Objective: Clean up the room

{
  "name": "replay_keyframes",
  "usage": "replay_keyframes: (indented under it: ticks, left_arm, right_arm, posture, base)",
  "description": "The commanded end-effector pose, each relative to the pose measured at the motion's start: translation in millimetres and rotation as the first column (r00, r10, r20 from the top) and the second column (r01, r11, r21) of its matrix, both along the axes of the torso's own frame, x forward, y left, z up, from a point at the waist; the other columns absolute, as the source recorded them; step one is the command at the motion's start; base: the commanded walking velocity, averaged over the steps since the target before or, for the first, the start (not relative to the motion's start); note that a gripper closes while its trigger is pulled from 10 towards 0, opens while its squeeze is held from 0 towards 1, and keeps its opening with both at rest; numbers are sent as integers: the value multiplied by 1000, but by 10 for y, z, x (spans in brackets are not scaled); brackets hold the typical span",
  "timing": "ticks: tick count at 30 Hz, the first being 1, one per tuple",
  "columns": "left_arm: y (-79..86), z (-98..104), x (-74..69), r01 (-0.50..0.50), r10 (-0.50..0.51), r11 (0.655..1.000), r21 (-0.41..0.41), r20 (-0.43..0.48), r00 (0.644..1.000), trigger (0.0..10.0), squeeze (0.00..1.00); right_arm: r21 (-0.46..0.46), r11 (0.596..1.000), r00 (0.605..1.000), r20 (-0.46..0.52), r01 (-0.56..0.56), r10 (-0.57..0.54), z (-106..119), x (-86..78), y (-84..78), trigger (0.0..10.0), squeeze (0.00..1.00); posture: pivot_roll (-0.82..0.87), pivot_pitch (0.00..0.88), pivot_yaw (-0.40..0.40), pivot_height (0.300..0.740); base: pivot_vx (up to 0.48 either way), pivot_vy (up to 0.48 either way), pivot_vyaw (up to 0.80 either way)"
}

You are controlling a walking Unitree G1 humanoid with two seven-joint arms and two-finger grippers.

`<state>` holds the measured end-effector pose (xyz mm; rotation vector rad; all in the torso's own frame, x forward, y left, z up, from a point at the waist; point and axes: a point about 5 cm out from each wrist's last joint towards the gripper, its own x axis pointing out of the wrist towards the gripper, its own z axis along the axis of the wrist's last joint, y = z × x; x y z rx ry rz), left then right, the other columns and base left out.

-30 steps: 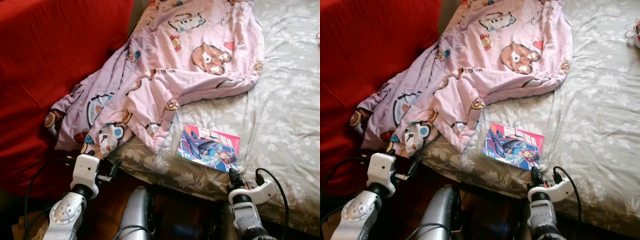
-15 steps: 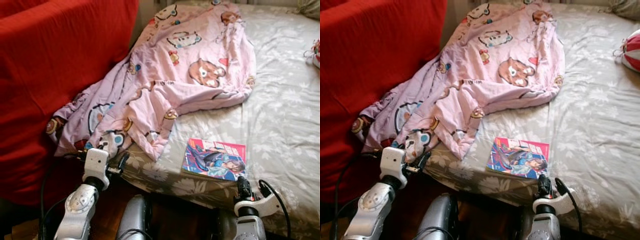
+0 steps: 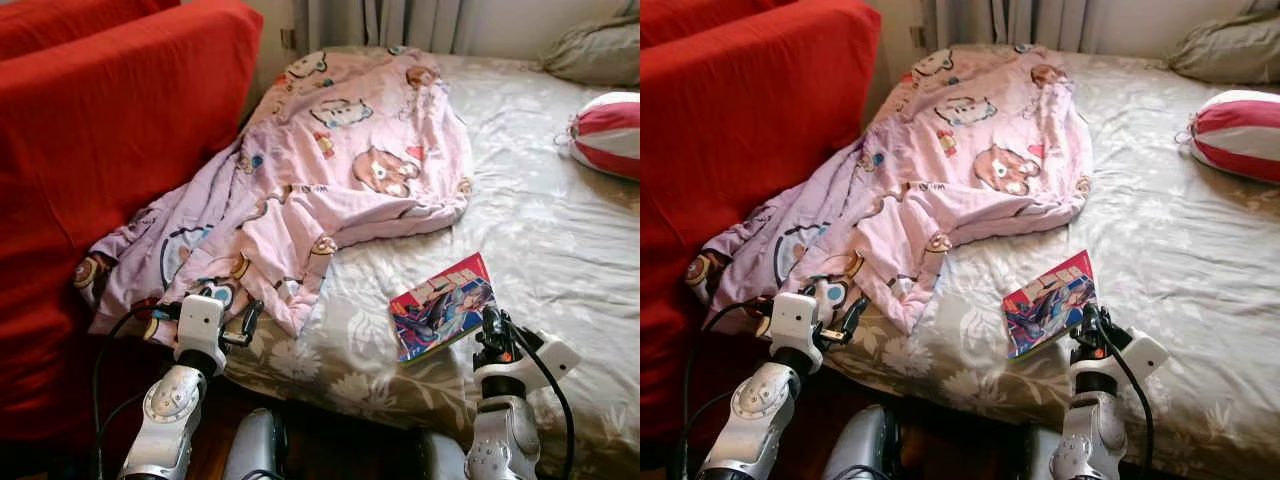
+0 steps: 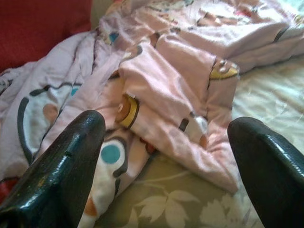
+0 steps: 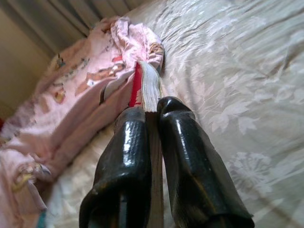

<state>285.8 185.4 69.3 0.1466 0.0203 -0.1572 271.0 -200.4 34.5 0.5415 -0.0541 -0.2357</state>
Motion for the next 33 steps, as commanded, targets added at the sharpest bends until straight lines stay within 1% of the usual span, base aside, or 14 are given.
replay_keyframes:
  ticks: [1, 3, 5, 8, 9, 10, 11, 12, 13, 14, 16, 17, 26, 33]
  left_arm:
    - [28, -3, 7, -11, 11, 1000, 6, 5, 1000, 10000, 0]
    - [27, -18, 25, -10, 10, 1000, 7, 2, 1000, 10000, 0]
    - [27, -18, 25, -10, 10, 1000, 7, 2, 1000, 10000, 0]
    - [25, -52, 35, -11, 11, 1000, 5, -11, 1000, 10000, 0]
    - [21, -90, 32, -16, 16, 1000, -6, -26, 1000, 10000, 0]
    - [21, -90, 32, -16, 16, 1000, -6, -26, 1000, 10000, 0]
    - [20, -134, 27, -27, 26, 999, -20, -43, 999, 10000, 0]
    - [20, -134, 27, -27, 26, 999, -20, -43, 999, 10000, 0]
    - [22, -179, 17, -40, 38, 999, -36, -63, 997, 10000, 0]
    - [22, -179, 17, -40, 38, 999, -36, -63, 997, 10000, 0]
    - [37, -252, 7, -62, 56, 996, -59, -96, 994, 10000, 0]
    - [47, -284, 7, -69, 62, 996, -63, -114, 992, 10000, 0]
    - [128, -464, -24, -127, 109, 988, -84, -194, 975, 10000, 0]
    - [48, -583, -31, -129, 102, 987, -94, -254, 962, 10000, 0]
  right_arm:
    - [-69, 998, 1000, 21, 1, 1, 87, 18, -32, 0, 0]
    - [-162, 987, 1000, 10, -17, 18, 160, 69, -52, 0, 0]
    - [-162, 987, 1000, 10, -17, 18, 160, 69, -52, 0, 0]
    - [-208, 976, 998, 3, -60, 62, 260, 153, -31, 0, 0]
    - [-258, 960, 994, 7, -107, 113, 339, 209, 18, 10000, 0]
    - [-258, 960, 994, 7, -107, 113, 339, 209, 18, 10000, 0]
    - [-303, 941, 989, -16, -148, 150, 378, 253, 59, 10000, 0]
    - [-303, 941, 989, -16, -148, 150, 378, 253, 59, 10000, 0]
    - [-338, 924, 983, -22, -181, 185, 419, 286, 99, 10000, 0]
    - [-338, 924, 983, -22, -181, 185, 419, 286, 99, 10000, 0]
    - [-401, 893, 978, -47, -203, 202, 454, 323, 131, 10000, 0]
    - [-409, 890, 979, -54, -202, 197, 457, 336, 132, 10000, 0]
    - [-423, 882, 978, -80, -208, 192, 477, 335, 135, 10000, 0]
    - [-424, 882, 978, -104, -206, 178, 427, 305, 75, 10000, 0]
  posture:
    - [86, 61, 24, 602]
    - [76, 54, 25, 602]
    - [76, 54, 25, 602]
    - [66, 49, 27, 602]
    - [49, 47, 27, 602]
    - [49, 47, 27, 602]
    - [43, 41, 24, 602]
    - [43, 41, 24, 602]
    - [44, 30, 17, 602]
    - [44, 30, 17, 602]
    - [45, 19, 7, 607]
    - [46, 18, 1, 612]
    - [45, 7, -7, 667]
    - [44, 0, -22, 707]
  base:
    - [0, 0, 0]
    - [0, 0, 0]
    - [0, 0, 0]
    - [0, 0, 0]
    - [0, 0, 0]
    - [0, 0, 0]
    - [0, 0, 0]
    - [0, 0, 0]
    - [0, 0, 0]
    - [0, 0, 0]
    - [0, 0, 0]
    - [0, 0, 0]
    - [0, 0, 0]
    - [0, 0, 0]
